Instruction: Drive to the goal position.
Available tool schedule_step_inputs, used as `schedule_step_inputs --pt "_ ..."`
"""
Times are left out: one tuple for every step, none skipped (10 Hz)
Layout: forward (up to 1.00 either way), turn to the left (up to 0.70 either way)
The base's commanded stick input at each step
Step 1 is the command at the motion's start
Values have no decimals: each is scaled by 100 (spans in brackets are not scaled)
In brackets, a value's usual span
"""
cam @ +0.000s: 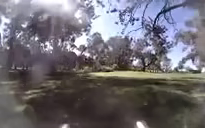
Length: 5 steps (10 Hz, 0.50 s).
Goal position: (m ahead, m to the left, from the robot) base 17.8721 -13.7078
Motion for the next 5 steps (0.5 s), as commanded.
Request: schedule_step_inputs --pt "70 -27" --pt "70 -27" --pt "70 -27" --pt "70 -27" --pt "70 -27"
